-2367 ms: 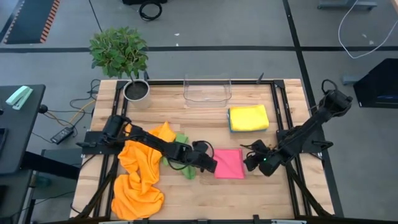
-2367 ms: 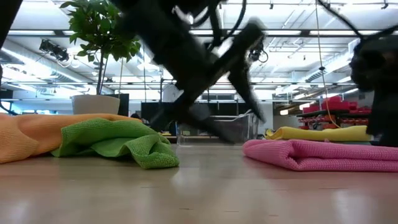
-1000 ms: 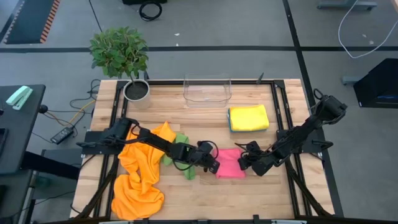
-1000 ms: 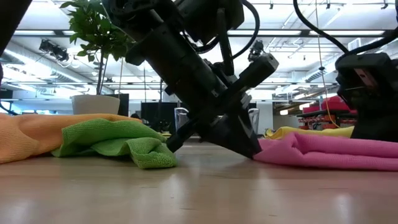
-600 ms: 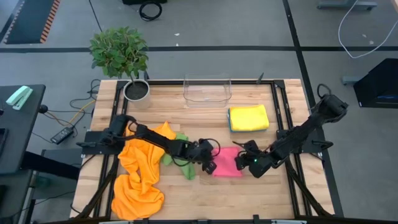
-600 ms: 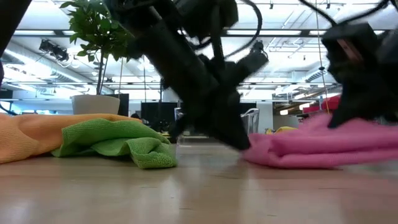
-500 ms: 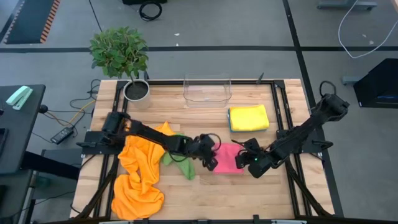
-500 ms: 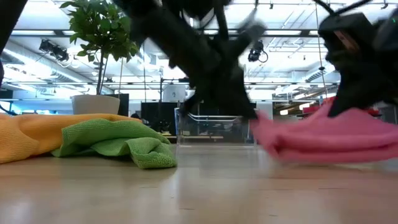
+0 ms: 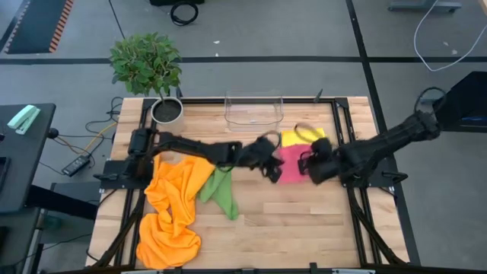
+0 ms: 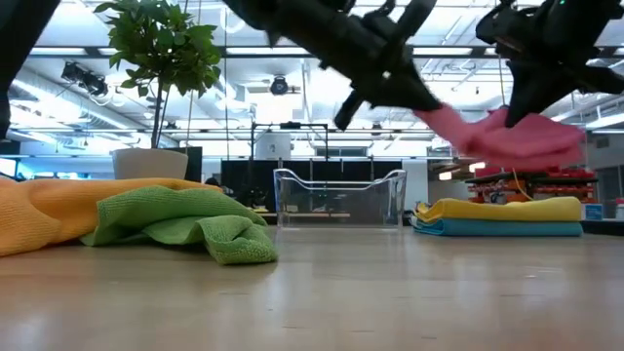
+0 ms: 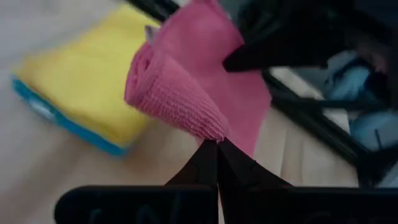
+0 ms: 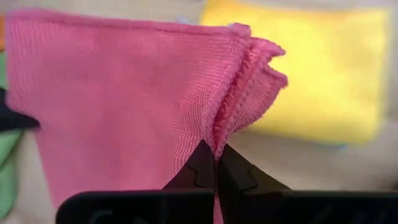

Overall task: Fold microfiber towels
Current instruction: Stack the pink towel on top of the yellow towel

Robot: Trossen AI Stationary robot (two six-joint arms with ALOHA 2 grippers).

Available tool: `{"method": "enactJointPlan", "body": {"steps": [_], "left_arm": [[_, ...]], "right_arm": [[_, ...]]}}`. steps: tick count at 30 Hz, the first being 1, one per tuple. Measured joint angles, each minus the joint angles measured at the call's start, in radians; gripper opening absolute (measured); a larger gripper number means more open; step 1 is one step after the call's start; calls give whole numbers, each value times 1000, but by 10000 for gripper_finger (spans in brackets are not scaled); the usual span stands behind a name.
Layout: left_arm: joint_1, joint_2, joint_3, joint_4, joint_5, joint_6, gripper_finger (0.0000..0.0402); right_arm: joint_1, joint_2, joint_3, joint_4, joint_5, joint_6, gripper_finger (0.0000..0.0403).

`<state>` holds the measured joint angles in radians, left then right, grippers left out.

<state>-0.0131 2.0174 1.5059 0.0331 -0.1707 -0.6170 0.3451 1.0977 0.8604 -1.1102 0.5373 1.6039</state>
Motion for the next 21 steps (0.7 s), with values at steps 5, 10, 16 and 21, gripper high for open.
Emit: {"method": "enactJointPlan", "body": {"steps": [5, 10, 16, 21], "left_arm": [[100, 132, 181, -60, 59, -27, 3], [158, 281, 425, -200, 102, -30, 2], [182, 387, 572, -335, 111, -30, 3], [197, 429, 574, -384, 99, -36, 5]], "right_arm": [[-198, -129, 0, -64, -5, -228, 3], [-447, -174, -7, -68, -65, -514, 3], [-708, -157, -140, 109, -244, -773, 3], [-798, -143, -235, 193, -304, -838, 3]]}}
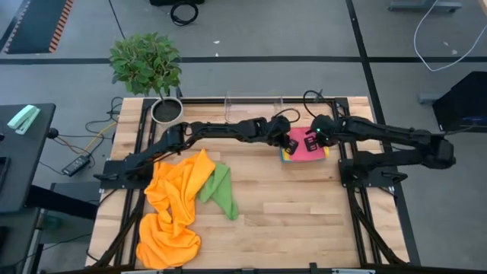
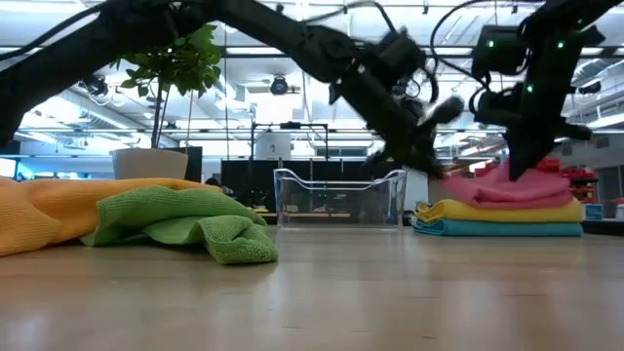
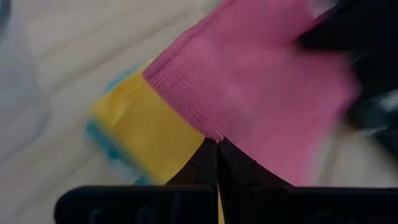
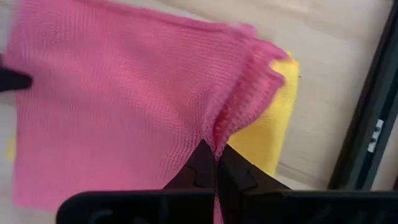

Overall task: Fold microfiber towels
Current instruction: Stack the pink towel on top of the yellow towel

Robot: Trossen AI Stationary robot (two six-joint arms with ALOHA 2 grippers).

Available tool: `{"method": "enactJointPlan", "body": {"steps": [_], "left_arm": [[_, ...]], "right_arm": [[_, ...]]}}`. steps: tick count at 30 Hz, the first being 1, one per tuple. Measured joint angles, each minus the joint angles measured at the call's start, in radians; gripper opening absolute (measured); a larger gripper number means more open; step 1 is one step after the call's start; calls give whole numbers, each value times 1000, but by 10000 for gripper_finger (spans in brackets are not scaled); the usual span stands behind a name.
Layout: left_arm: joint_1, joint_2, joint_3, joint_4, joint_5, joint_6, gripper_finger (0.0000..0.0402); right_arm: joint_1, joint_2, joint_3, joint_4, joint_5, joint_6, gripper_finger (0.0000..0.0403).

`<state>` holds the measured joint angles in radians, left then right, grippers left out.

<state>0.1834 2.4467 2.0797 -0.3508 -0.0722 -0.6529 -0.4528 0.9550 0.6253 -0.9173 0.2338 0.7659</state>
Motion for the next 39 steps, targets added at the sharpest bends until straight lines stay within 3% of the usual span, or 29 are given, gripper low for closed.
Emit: {"method": "enactJointPlan", "body": {"steps": [7, 11, 22, 30, 34, 39], "left_arm": [[5, 23, 0, 3, -5, 10, 26], [4, 21, 0, 10, -47, 65, 43], [11, -19, 1, -57, -39, 71, 106], [-32, -64, 2, -24, -42, 188, 108], [-80, -46, 2, -10, -34, 266, 96], [-83, -23, 4, 0, -42, 280, 81]], "right_arm": [[-19, 17, -60, 99, -17, -22, 8], [-19, 23, -63, 134, -15, -26, 31], [-39, 24, -62, 122, 1, -9, 99], [-38, 24, 67, -4, 31, -56, 136], [-30, 25, 93, 11, 35, -61, 122], [-38, 65, 23, 86, -19, -98, 29]]}}
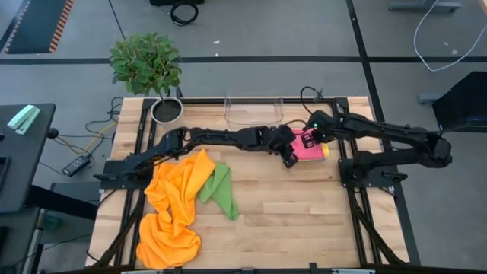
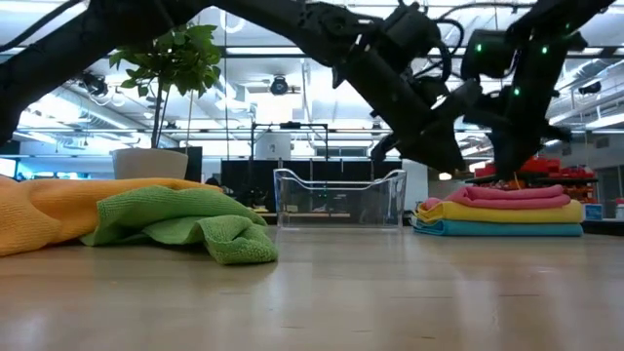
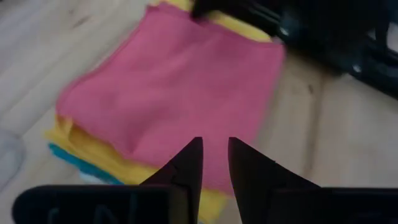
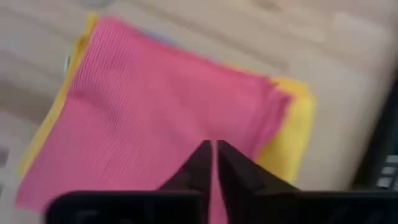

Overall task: Fold microfiber towels
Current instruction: Stack the pink towel on top of the yellow towel, then fold the green towel

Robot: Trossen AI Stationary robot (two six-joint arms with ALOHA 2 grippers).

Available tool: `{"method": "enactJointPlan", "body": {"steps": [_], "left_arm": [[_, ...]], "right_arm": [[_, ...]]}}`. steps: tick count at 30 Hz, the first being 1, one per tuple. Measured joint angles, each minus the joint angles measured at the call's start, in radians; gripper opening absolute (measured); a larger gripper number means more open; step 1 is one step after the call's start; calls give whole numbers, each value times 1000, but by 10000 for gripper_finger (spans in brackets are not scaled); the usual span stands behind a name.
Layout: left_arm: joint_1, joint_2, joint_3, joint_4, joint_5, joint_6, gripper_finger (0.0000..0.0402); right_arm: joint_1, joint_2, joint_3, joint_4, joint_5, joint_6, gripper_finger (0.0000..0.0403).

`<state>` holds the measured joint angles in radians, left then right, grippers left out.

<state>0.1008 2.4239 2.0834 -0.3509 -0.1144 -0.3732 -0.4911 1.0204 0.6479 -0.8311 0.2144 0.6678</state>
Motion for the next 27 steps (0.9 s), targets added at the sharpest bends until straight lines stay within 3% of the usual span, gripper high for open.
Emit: {"method": "enactJointPlan", "body": {"steps": [2, 11, 18, 23, 27], "left_arm": [[6, 5, -2, -26, -2, -7, 74], [2, 34, -2, -17, 4, -8, 58], [14, 51, -3, -79, 4, -7, 56], [27, -30, -4, -245, 16, 64, 53], [14, -146, 0, -525, 101, 204, 52]], "right_arm": [[5, 14, -25, 24, -5, -5, 9], [1, 77, -94, 52, 13, 5, 7], [0, 41, -43, 33, 23, -21, 6], [35, -25, 31, -32, 23, -5, 6], [129, -86, 59, -42, 12, 73, 6]]}}
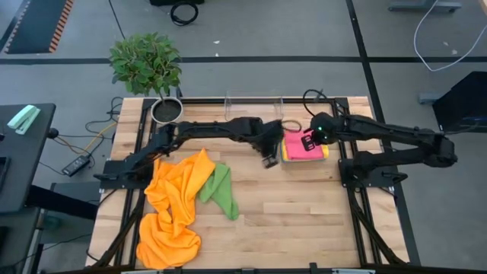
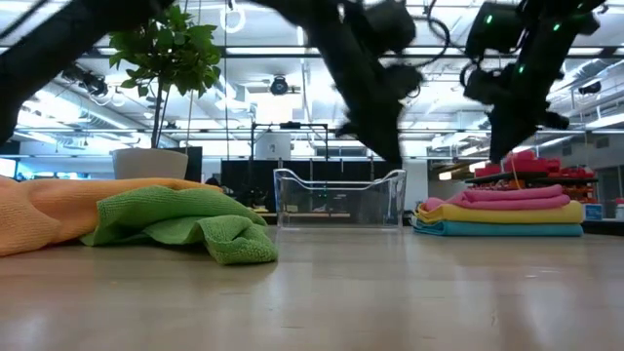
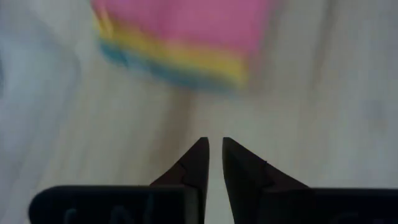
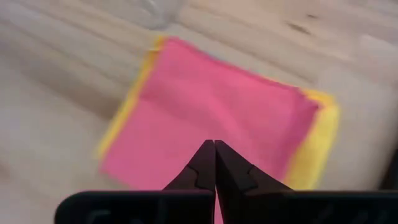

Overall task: Fold microfiber towels
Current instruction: Fold the green towel

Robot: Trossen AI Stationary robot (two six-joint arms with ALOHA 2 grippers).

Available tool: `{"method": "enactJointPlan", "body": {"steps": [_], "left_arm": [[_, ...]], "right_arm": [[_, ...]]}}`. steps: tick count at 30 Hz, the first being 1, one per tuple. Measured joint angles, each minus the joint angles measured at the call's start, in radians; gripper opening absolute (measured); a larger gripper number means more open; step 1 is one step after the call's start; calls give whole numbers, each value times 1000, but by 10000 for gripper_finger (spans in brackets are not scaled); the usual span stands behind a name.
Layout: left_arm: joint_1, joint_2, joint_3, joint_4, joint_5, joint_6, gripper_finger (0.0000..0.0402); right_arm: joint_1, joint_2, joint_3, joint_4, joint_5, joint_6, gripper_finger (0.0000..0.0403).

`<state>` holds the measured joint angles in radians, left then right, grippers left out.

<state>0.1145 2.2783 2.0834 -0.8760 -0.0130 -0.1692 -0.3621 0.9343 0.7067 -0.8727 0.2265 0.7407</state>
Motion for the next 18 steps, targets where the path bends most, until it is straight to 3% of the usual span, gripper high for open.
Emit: {"method": "enactJointPlan", "body": {"steps": [6, 8, 13, 18], "left_arm": [[-64, -89, -3, -519, 9, 52, 67], [-102, -120, -41, -579, 5, 64, 76], [-243, -314, -312, -467, -43, 32, 109], [-311, -555, -689, -254, -196, -172, 141]], "right_arm": [[224, -31, 0, 25, 0, 211, 6], [316, -18, 0, 64, 1, 282, 6], [568, 50, 0, 212, 75, 464, 6], [791, 173, 0, 406, 290, 660, 6]]}}
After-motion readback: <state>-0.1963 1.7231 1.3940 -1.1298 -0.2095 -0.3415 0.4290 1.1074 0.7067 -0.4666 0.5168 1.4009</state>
